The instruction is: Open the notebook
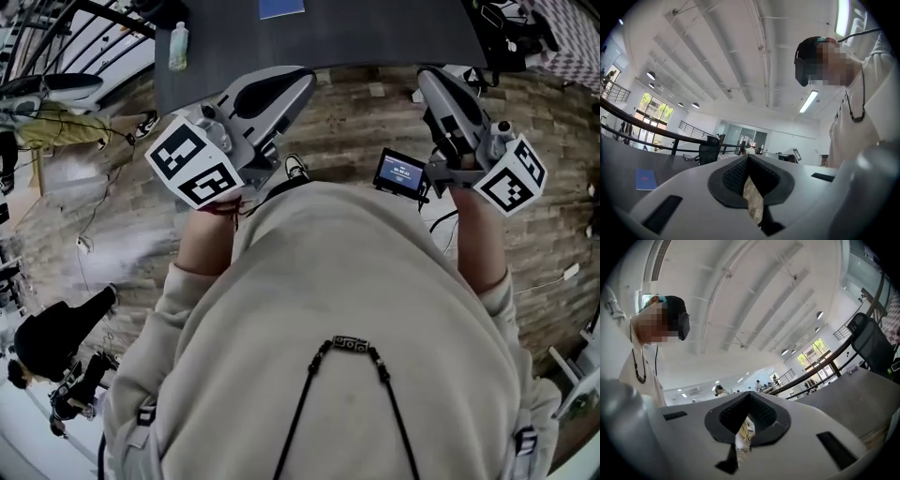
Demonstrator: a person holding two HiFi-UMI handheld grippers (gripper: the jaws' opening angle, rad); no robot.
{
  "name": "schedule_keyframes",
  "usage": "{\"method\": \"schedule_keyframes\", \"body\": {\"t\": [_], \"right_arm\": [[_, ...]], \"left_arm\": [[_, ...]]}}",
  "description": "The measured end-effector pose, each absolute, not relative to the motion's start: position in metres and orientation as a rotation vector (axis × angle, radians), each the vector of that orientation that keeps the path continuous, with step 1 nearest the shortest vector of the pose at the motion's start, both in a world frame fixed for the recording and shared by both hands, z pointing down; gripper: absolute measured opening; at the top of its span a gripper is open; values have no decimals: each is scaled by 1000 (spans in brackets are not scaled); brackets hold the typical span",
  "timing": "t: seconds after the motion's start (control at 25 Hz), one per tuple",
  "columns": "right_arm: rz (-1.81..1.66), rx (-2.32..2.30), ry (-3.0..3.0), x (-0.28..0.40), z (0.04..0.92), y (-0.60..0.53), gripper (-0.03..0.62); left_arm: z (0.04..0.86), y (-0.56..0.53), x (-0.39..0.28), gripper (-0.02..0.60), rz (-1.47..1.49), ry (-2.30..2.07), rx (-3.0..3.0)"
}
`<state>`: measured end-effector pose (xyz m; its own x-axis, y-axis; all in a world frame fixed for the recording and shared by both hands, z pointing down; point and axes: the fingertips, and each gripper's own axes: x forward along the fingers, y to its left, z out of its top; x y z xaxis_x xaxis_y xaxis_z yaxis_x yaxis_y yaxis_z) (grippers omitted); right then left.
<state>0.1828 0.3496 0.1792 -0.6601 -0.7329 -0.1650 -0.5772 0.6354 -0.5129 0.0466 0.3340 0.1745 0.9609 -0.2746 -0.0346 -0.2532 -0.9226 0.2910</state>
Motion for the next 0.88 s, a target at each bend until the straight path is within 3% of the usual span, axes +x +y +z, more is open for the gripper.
{"method": "schedule_keyframes", "body": {"t": [0.4, 0.88], "right_arm": [[-583, -1208, 2513, 183, 185, 319, 15], [-576, -1223, 2547, 128, 165, 274, 15]], "left_arm": [[183, 283, 58, 5, -123, -288, 2813], [184, 240, 33, 5, -75, -151, 2837]]}}
